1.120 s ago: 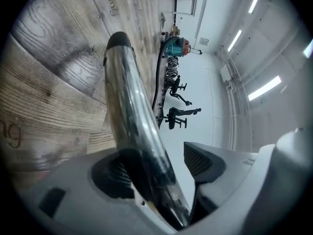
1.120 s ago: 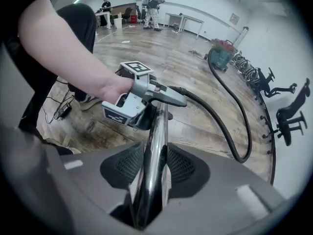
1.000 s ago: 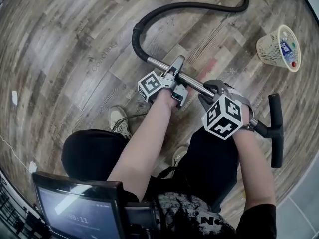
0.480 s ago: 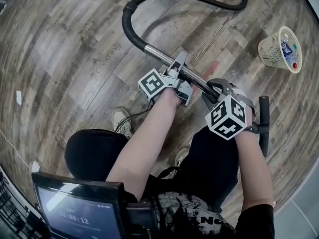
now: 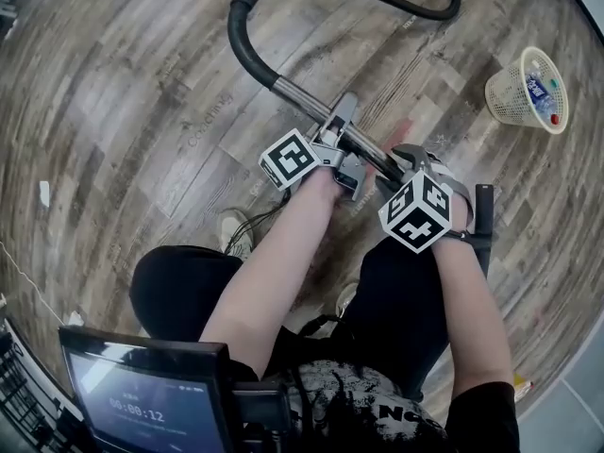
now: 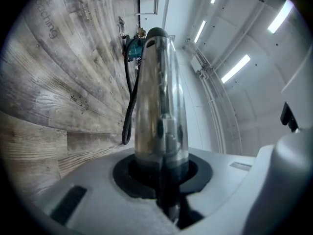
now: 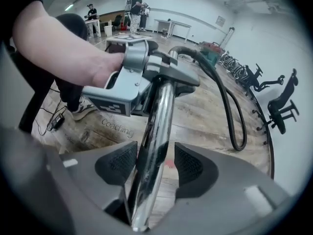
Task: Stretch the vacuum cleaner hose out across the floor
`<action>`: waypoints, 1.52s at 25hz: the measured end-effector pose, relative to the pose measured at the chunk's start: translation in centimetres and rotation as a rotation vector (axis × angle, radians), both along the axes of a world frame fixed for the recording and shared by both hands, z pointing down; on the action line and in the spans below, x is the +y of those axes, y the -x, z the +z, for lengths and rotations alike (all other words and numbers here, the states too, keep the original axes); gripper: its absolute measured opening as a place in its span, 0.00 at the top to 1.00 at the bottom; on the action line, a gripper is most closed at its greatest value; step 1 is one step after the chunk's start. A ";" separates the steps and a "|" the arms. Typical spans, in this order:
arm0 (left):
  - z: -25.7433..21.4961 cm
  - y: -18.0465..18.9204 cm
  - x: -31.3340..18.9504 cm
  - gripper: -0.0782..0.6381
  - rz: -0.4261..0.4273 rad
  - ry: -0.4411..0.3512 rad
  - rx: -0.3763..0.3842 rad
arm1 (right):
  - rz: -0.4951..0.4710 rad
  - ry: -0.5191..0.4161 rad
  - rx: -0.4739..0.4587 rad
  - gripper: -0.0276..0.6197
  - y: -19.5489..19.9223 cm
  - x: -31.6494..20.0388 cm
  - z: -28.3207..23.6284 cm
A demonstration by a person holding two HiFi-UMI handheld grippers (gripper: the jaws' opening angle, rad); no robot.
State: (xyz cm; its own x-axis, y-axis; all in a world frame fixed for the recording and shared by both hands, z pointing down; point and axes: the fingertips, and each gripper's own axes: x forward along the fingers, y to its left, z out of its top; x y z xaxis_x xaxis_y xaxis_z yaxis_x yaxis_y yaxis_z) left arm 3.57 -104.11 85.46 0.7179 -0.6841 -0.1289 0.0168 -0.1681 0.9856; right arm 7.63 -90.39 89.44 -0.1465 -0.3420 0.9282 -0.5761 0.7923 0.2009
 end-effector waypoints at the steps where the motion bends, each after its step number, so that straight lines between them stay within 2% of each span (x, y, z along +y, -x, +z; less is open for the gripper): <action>1: -0.5 -0.1 -0.1 0.80 0.002 -0.006 0.006 | 0.003 0.011 0.021 0.58 -0.3 0.0 0.6; 3: -1.7 -0.5 -0.4 0.80 0.000 -0.007 0.037 | 0.013 0.034 0.065 0.58 -1.3 0.0 1.7; 4: -2.2 -0.7 -0.6 0.80 -0.002 -0.007 0.042 | 0.024 0.042 0.074 0.63 -1.7 -0.1 2.0; 6: -2.8 -1.2 -0.5 0.80 -0.002 -0.012 0.019 | 0.048 0.051 0.064 0.64 -2.1 -0.1 2.3; 8: -3.2 -1.3 -0.3 0.80 -0.002 -0.028 -0.007 | 0.057 0.056 0.050 0.78 -1.9 0.0 2.5; 10: -3.6 -1.0 -0.3 0.80 -0.003 -0.048 -0.021 | 0.062 0.047 0.031 0.80 -1.5 -0.1 2.5; 12: -3.8 -0.8 -0.3 0.80 0.005 -0.065 -0.011 | 0.068 0.034 0.013 0.81 -1.2 -0.4 2.4; 16: -4.9 -0.4 -0.7 0.80 0.024 -0.090 0.073 | 0.067 0.056 -0.049 0.82 -0.1 -0.7 2.3; 19: -5.5 0.1 -1.5 0.83 0.040 -0.129 0.077 | 0.070 0.070 -0.100 0.82 0.9 -0.9 2.1; 24: -7.2 0.3 -3.3 0.84 0.095 -0.181 0.082 | 0.096 0.053 -0.121 0.82 1.8 -2.9 1.3; 29: -11.9 1.1 -5.0 0.84 0.134 -0.209 0.107 | 0.144 0.029 -0.132 0.82 2.9 -4.7 -3.4; 33: -18.6 2.5 -5.7 0.84 0.166 -0.243 0.089 | 0.176 0.020 -0.176 0.82 5.1 -5.5 -9.6; 38: -26.9 4.0 -5.4 0.84 0.185 -0.243 0.052 | 0.186 0.031 -0.216 0.82 7.4 -5.1 -17.9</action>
State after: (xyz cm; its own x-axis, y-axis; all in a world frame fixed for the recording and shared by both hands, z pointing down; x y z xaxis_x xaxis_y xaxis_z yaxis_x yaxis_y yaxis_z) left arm -0.45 -109.48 58.58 0.8157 -0.4869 -0.3123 0.1181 -0.3883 0.9139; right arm 0.24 -95.46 71.52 -0.2796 -0.3533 0.8928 -0.7388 0.6730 0.0349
